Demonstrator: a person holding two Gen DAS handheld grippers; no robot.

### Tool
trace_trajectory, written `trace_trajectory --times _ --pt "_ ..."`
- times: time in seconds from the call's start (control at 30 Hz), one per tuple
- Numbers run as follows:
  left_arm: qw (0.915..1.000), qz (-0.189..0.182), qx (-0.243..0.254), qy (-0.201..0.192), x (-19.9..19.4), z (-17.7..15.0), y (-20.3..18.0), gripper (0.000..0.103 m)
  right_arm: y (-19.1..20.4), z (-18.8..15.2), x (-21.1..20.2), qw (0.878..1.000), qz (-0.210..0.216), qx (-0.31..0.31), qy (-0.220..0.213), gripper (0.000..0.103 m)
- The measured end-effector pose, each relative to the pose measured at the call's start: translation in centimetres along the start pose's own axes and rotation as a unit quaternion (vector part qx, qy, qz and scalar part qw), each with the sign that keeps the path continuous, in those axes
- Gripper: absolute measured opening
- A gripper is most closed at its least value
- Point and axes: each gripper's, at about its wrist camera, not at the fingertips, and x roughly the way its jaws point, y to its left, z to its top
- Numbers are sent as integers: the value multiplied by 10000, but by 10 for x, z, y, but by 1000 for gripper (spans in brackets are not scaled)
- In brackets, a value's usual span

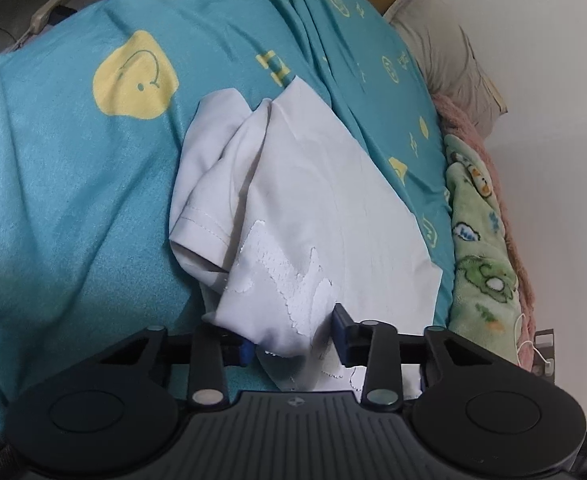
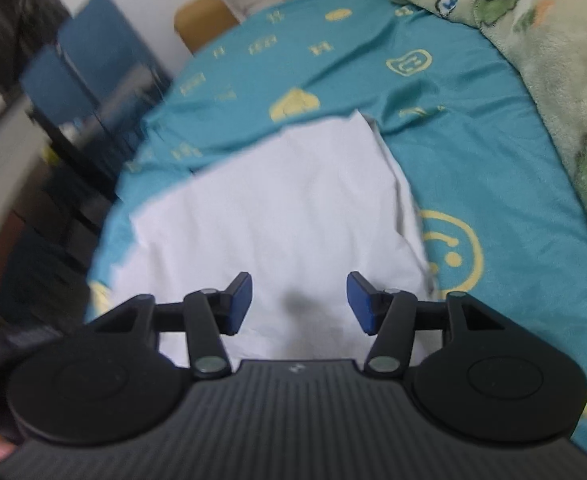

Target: Fold clothes

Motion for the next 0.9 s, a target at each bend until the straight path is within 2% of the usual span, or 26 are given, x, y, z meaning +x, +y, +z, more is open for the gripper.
trace_trajectory --times 0.03,0.1,0.23,0.37,0.4,0.57,0.7,0.77,0.9 --pt "10000 -18 -25 -7 0 1 0 32 -1 1 -5 9996 200 180 -27 66" --pt "9999 -65 -85 -20 1 1 2 29 -5 0 -11 9964 651 543 2 90" --pt "10000 -77 -33 -32 -2 0 4 26 -14 -9 -5 9805 1351 1359 438 91" --pt "9999 -107 -53 -69 -4 -1 5 24 -17 -27 6 9450 2142 2288 929 92" --pt "9999 -122 -73 -75 -4 -1 6 24 -15 -31 8 9396 2226 2381 1041 91" --pt "9998 -157 -31 -132 -7 -3 4 23 -8 -53 27 9293 2133 2622 1487 92" --pt "9994 -288 -51 -209 -10 -3 3 22 -4 -64 45 9274 2005 2679 1670 93" --pt "9990 -354 -69 -246 -12 -3 2 20 -5 -67 51 9195 2180 2848 1611 93" --pt "9974 -613 -134 -366 -16 -1 0 18 -14 -63 52 9078 2347 3254 1221 92"
